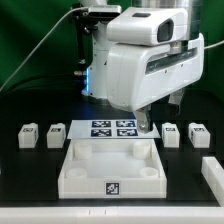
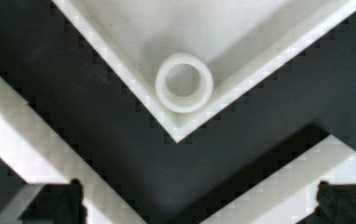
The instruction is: Assemble one leg
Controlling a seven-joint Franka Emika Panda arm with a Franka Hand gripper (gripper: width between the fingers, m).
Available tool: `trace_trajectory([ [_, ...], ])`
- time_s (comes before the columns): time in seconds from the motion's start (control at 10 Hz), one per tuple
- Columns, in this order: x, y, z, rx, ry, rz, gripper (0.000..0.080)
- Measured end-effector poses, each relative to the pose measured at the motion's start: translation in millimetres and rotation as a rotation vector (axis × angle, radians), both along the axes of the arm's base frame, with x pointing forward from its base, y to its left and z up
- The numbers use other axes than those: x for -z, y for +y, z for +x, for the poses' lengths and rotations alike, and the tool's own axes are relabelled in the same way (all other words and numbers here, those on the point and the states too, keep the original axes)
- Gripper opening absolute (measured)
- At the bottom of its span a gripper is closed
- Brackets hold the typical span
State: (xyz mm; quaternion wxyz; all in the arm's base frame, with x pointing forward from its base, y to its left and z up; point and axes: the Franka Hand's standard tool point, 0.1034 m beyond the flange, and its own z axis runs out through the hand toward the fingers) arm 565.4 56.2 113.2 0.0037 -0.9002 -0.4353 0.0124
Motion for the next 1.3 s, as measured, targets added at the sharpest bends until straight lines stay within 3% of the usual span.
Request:
trace_trajectory([
  [0.7,0.4,-0.1,-0.4,-0.039,0.001,0.001,0.0650],
  [0.8,4.0,-4.7,-9.2,-0.139,-0.016,0.004,0.0650],
  [1.0,17.1,-20.2,-57.7,-0.424,-0.022,0.007,0.0650],
  [1.3,53.2,-49.0,-109.7,-0.725,-0.018,0.025,0.0650],
])
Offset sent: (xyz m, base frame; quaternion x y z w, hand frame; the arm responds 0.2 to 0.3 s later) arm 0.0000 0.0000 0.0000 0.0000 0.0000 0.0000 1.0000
